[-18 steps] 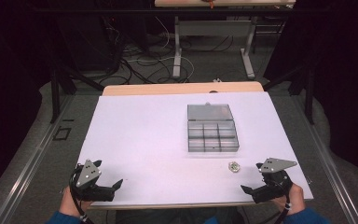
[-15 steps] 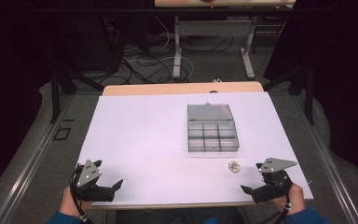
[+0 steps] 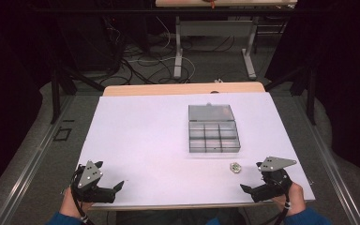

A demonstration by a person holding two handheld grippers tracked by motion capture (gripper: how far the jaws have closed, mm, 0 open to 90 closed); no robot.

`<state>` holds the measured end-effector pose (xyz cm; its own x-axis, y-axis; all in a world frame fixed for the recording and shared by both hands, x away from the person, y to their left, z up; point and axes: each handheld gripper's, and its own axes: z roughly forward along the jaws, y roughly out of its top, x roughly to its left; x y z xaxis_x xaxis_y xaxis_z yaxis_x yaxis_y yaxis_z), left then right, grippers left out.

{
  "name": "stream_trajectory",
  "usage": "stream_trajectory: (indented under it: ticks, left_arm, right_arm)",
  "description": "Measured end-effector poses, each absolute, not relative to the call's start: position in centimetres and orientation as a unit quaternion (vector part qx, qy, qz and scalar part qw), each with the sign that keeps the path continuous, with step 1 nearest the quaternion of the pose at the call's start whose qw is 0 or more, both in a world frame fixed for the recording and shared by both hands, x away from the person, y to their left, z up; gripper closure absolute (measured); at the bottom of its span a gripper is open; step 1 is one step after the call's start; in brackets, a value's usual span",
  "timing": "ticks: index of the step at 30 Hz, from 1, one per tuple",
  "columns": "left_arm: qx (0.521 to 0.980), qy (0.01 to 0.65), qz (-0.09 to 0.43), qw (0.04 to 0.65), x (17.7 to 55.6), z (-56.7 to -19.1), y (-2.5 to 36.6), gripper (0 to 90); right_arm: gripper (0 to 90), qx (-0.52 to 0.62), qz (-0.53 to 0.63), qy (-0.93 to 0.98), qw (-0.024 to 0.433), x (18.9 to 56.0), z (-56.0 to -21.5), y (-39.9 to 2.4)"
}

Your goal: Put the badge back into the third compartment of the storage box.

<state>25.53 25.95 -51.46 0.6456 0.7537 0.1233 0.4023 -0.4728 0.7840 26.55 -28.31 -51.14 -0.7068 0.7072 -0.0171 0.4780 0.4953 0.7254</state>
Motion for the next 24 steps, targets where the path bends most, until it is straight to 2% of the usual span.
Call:
stream_trajectory:
  ticks: [24]
  left_arm:
    - [0.827,0.349,0.235,0.372,25.5,-51.5,25.9,0.3]
  right_arm:
    - [0.0,0.383,0.352,0.843,0.138,30.2,-51.9,-27.0]
